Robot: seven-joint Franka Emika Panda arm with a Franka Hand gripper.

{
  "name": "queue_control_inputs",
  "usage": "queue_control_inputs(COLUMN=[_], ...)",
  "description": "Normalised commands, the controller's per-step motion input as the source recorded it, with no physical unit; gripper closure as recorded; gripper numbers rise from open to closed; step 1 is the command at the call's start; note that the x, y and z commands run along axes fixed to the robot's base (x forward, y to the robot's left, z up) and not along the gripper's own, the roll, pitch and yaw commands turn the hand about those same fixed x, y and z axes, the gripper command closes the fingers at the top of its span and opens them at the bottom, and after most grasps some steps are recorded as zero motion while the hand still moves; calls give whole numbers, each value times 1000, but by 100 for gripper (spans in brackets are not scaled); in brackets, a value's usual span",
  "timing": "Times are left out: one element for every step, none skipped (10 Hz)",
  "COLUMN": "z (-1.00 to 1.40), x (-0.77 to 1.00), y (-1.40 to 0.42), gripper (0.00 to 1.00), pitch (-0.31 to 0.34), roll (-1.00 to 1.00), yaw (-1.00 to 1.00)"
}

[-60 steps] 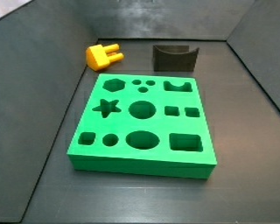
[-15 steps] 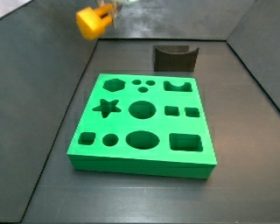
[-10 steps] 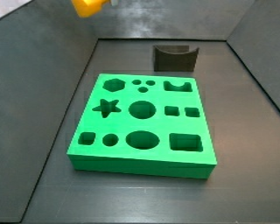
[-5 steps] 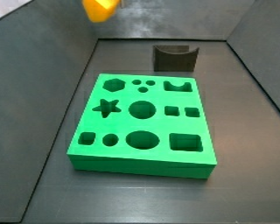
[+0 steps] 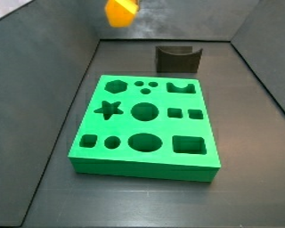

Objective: Pick up the 3 prong object. Move up. Place the 3 prong object on the fixture. Regrasp the 3 prong object. Move to above the board. Insert the 3 prong object.
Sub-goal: Place the 3 prong object on the fixture.

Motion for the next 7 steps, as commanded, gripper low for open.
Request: queue_control_inputs(z=[-43,-37,-31,-29,-23,196,209], x=[1000,1000,1000,1000,1000,1000,1000], y=[-4,-7,-7,-7,-9,128,137], gripper=[100,100,100,100,100,100,100], pitch=[124,109,107,108,124,-68,-63], roll=[173,148,123,116,109,-1000,-1000], yaw=[242,144,75,58,43,242,238])
